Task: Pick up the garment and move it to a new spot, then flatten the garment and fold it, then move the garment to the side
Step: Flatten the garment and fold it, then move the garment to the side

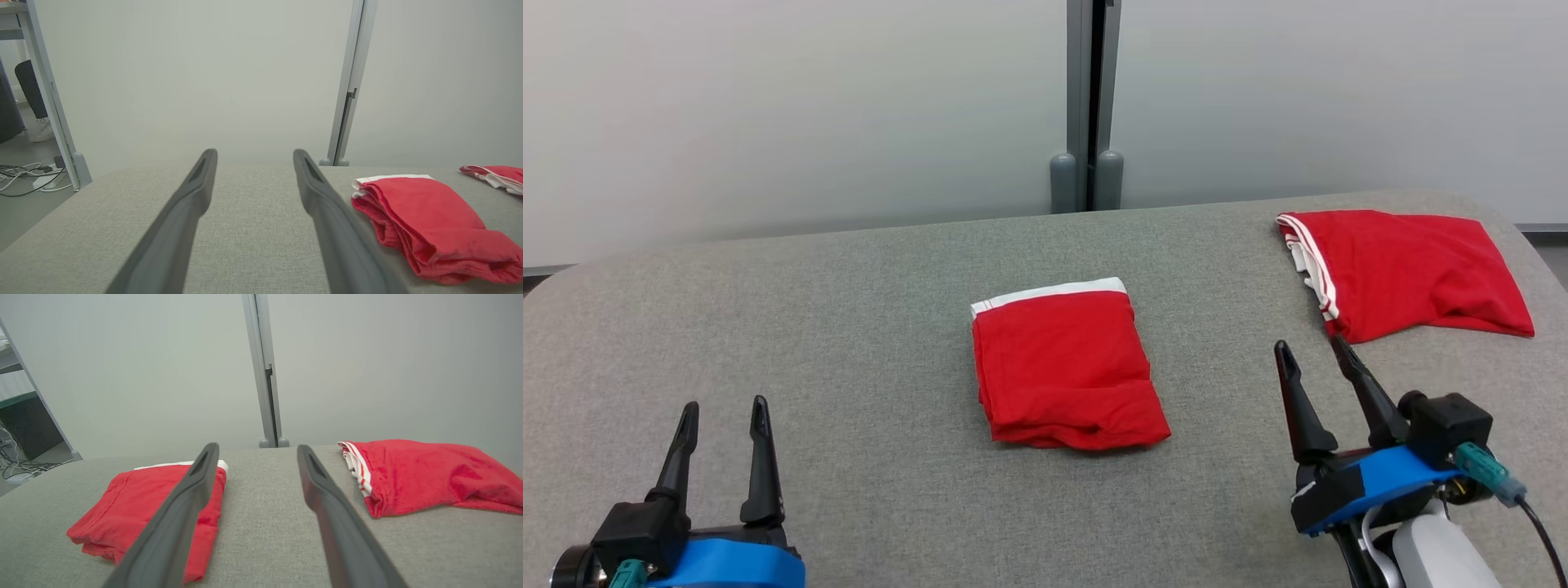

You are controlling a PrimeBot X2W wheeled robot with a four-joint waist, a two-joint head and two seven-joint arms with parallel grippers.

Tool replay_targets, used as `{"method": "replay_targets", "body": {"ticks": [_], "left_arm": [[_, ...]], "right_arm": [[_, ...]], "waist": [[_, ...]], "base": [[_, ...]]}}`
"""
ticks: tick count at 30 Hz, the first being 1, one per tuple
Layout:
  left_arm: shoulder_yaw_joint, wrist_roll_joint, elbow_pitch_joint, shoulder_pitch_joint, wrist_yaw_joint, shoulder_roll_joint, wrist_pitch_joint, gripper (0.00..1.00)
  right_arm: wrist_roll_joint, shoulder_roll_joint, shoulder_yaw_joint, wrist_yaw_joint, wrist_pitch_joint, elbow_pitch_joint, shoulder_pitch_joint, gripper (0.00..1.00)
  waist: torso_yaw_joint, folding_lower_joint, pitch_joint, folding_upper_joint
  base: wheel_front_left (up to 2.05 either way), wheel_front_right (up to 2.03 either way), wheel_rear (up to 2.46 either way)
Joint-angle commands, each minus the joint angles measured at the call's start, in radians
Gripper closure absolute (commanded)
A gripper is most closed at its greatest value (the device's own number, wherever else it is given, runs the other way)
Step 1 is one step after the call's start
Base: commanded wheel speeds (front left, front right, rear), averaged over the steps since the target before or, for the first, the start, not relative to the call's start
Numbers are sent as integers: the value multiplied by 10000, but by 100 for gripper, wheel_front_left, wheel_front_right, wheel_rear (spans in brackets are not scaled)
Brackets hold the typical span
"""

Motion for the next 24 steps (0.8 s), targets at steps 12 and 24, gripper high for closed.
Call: {"method": "replay_targets", "body": {"ticks": [12,24], "left_arm": [[15,-14,-112,630,292,164,222,0],[-162,-114,-174,641,381,202,288,0]], "right_arm": [[-1215,553,-892,1,751,-1969,1724,0],[-1399,648,-944,1,1359,-2801,2202,0]], "waist": [[253,0,-165,0],[518,0,-232,0]], "base": [[0,0,0],[0,0,0]]}}
